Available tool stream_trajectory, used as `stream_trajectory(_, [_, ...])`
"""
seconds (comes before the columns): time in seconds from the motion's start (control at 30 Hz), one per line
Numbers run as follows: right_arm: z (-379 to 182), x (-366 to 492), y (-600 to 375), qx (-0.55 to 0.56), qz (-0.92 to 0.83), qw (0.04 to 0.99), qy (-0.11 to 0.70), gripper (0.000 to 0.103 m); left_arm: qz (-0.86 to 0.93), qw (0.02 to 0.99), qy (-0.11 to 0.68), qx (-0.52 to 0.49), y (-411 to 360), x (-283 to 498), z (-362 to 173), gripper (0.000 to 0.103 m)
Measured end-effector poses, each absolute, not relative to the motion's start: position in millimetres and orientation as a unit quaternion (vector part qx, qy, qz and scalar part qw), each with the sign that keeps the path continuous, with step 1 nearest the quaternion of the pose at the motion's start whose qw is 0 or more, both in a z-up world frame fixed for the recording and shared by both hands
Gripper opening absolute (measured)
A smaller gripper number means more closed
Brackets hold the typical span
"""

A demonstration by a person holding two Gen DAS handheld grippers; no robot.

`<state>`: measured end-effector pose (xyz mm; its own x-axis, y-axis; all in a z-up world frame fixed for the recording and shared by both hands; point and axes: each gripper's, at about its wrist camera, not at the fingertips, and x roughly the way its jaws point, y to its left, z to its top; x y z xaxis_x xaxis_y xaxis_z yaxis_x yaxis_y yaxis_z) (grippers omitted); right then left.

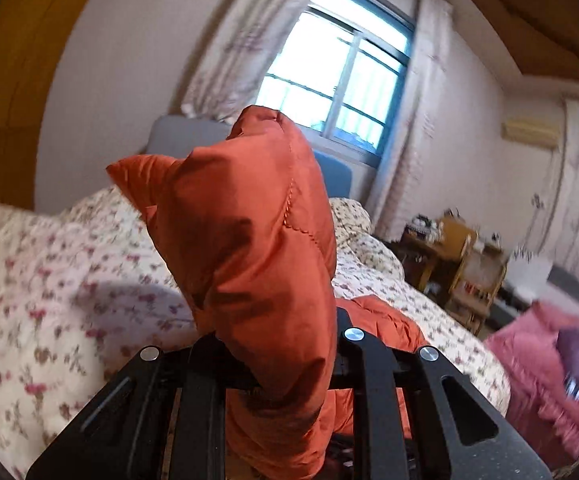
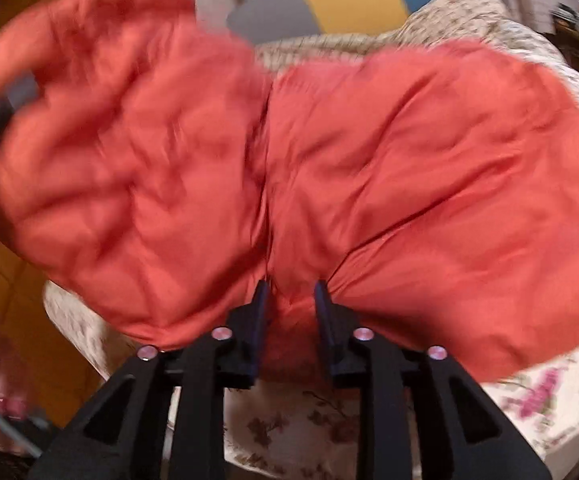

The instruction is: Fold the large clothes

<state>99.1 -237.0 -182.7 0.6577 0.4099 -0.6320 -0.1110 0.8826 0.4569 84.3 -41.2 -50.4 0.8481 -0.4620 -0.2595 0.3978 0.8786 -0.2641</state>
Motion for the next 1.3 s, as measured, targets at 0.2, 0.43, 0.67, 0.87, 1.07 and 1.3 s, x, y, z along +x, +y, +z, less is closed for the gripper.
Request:
stream_trajectory(0.2, [-160.6, 67.3, -297.1, 0.147, 0.009, 0.921, 0.362, 0.029, -0.224, 0.96, 0.158, -0.052, -64.5, 79.7, -45.7, 0.019])
stream_trajectory(0.43, [-197.4, 78.8, -329.1, 0.156, -0.023, 0.9, 0.407, 0.029, -0.261, 0.953, 0.152, 0.016, -109.5, 72.6, -44.6, 0.019])
stream_trajectory(0.67, [-175.5, 52.2, -385.0, 0.252, -0.03, 0.904, 0.345, 0.034, -0.304, 0.936, 0.166, 0.063, -161.7, 72.8, -55.4, 0.019])
stream_trajectory(0.87, [-163.6, 37.9, -437.7, 0.27, -0.059, 0.9, 0.337, 0.042, -0.341, 0.918, 0.182, 0.091, -206.7, 71.1, -73.4, 0.019])
stream_trajectory(1.07, [-167.7, 13.9, -465.5, 0.287, -0.075, 0.889, 0.348, 0.042, -0.381, 0.89, 0.202, 0.15, -249.6, 64.0, -104.7, 0.019])
stream_trajectory(1.3, [-147.5, -6.1, -477.0, 0.342, -0.041, 0.887, 0.308, 0.042, -0.414, 0.86, 0.249, 0.169, -273.8, 69.8, -150.7, 0.021])
